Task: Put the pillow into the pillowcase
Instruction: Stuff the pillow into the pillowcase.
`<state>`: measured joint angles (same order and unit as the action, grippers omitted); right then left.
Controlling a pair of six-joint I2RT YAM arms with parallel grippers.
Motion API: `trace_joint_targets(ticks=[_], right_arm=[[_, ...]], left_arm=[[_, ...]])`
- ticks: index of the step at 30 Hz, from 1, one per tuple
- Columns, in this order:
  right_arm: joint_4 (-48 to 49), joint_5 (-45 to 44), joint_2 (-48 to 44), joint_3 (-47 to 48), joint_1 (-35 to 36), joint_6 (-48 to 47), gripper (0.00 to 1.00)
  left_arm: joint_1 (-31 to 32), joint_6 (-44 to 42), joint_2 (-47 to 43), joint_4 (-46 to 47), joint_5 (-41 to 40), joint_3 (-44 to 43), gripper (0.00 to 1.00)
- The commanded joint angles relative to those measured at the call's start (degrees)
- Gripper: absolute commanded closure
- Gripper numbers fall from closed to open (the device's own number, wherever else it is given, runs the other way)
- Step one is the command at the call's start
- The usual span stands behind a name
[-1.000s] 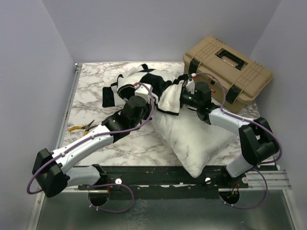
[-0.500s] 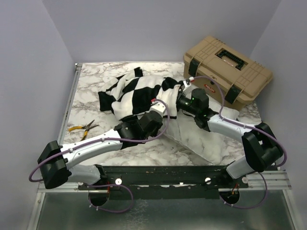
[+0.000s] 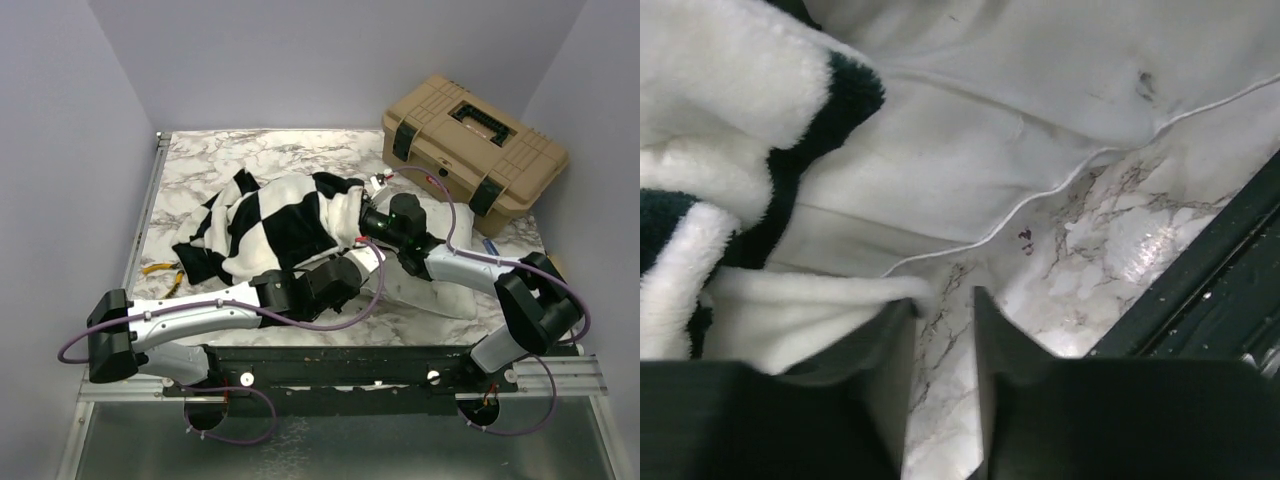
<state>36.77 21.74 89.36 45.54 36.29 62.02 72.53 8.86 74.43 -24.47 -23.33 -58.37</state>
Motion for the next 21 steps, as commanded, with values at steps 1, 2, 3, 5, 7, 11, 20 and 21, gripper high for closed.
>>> trace_joint_targets(ticks=[1, 2, 3, 5, 7, 11, 20, 21], right_arm=[[1.6, -1.7, -3.0, -2.8, 0.9, -0.6, 1.00], [2.2, -1.3, -3.1, -3.6, 0.9, -0.3, 1.00], [2.7, -0.8, -3.1, -4.2, 0.9, 0.0, 1.00], [3.0, -0.4, -3.3, -4.9, 0.9, 0.2, 1.00], [2.5, -0.1, -3.8, -5.2, 0.9, 0.0, 1.00], [1.5, 1.0, -4.2, -5.2, 0.9, -0.4, 1.00], [3.5, 2.4, -3.8, -6.1, 0.9, 2.4, 1.00], [3.7, 2.7, -3.8, -6.0, 0.8, 2.7, 1.00]], left_arm=[[1.5, 4.3, -5.7, 2.2, 4.3, -5.6, 0.59], [1.5, 5.4, -6.4, 1.5, 4.3, -7.2, 0.49], [1.6, 6.6, -7.0, 0.9, 3.9, -8.6, 0.39], [1.6, 8.5, -8.6, 0.7, 2.7, -10.3, 0.29], [1.6, 10.1, -9.9, 0.2, -0.4, -11.4, 0.26], [1.5, 13.4, -10.4, -3.8, -10.1, -14.2, 0.22], [0.8, 11.3, 0.6, -17.9, -15.5, -17.0, 0.16], [0.4, 11.3, 1.3, -17.7, -16.4, -15.9, 0.16]])
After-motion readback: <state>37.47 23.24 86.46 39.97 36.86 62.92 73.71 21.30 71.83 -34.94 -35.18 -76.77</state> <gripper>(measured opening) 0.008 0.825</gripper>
